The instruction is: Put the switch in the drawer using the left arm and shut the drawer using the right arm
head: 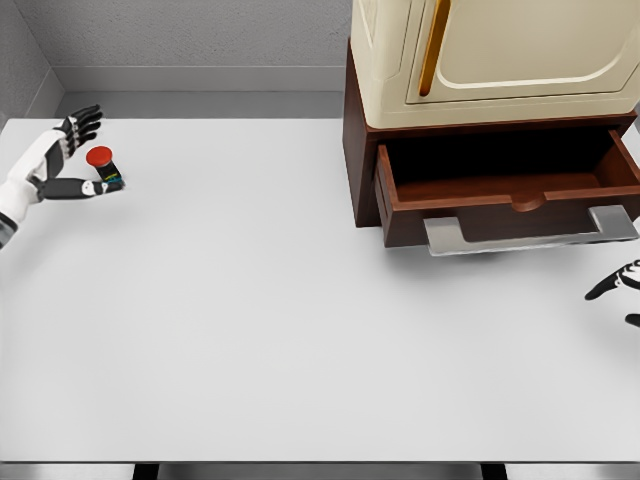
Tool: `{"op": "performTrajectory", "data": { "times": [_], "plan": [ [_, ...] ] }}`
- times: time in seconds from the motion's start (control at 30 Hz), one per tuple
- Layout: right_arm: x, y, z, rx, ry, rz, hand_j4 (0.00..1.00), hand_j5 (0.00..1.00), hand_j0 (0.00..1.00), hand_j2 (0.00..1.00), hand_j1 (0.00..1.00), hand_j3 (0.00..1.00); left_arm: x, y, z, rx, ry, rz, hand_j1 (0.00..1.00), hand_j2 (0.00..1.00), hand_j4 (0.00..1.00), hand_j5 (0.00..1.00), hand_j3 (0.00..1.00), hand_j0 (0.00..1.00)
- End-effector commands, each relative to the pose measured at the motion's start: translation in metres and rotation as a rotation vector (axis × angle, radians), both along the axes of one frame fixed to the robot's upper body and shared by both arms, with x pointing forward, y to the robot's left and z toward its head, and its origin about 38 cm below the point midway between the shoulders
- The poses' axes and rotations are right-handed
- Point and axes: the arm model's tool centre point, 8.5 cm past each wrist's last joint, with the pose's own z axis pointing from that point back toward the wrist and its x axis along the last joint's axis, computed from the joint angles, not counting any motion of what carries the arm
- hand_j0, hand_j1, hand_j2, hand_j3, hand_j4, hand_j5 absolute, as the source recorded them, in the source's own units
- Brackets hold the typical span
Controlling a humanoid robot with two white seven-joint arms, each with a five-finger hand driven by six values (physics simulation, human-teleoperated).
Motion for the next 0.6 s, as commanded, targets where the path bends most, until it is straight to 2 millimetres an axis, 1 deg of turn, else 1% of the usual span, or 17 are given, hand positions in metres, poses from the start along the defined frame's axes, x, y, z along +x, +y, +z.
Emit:
{"op": "performTrajectory", "data": {
  "times": [0.0,0.07,0.1,0.17,0.23,0.27,0.33,0.4,0.47,0.57],
  "plan": [
    [0.001,0.0,0.003,-0.003,-0.001,0.002,0.65,0.65,0.65,0.65,0.65,0.65,-0.002,0.007,0.0,-0.047,-0.011,0.035,1.0,1.0,1.0,1.0,1.0,1.0],
    [0.002,-0.001,0.005,-0.005,-0.006,-0.001,0.65,0.65,0.65,0.65,0.65,0.65,-0.002,0.014,0.004,-0.066,-0.028,0.06,1.0,1.0,1.0,1.0,1.0,1.0],
    [0.002,-0.002,0.006,-0.005,-0.009,-0.002,0.65,0.65,0.65,0.65,0.65,0.65,-0.001,0.011,0.003,-0.074,-0.022,0.064,1.0,1.0,1.0,1.0,1.0,1.0],
    [0.002,-0.002,0.006,-0.005,-0.009,-0.002,0.65,0.65,0.65,0.65,0.65,0.65,0.003,0.007,-0.003,-0.103,0.036,0.076,1.0,1.0,1.0,1.0,1.0,1.0],
    [0.002,-0.001,0.007,0.01,-0.011,-0.002,0.65,0.65,0.65,0.65,0.65,0.65,0.004,0.006,-0.01,-0.127,0.101,0.095,1.0,1.0,1.0,1.0,1.0,1.0],
    [0.002,-0.002,0.008,0.011,-0.013,-0.002,0.65,0.65,0.65,0.65,0.65,0.65,0.007,0.002,-0.015,-0.148,0.142,0.104,1.0,1.0,1.0,1.0,1.0,1.0],
    [0.002,-0.001,0.008,0.013,-0.013,-0.001,0.65,0.65,0.65,0.65,0.65,0.65,0.008,0.004,-0.017,-0.165,0.176,0.124,1.0,1.0,1.0,1.0,1.0,1.0],
    [0.002,-0.001,0.008,0.013,-0.012,-0.001,0.65,0.65,0.65,0.65,0.65,0.65,0.015,-0.002,-0.023,-0.203,0.229,0.149,1.0,1.0,1.0,1.0,1.0,1.0],
    [0.003,-0.001,0.009,0.016,-0.018,0.0,0.65,0.65,0.65,0.65,0.65,0.65,0.017,0.003,-0.02,-0.211,0.21,0.204,1.0,1.0,1.0,1.0,1.0,1.0],
    [0.005,-0.001,0.015,0.025,-0.025,0.005,0.65,0.65,0.65,0.65,0.65,0.65,0.017,0.01,-0.015,-0.238,0.182,0.24,1.0,1.0,1.0,1.0,1.0,1.0]
  ]
}}
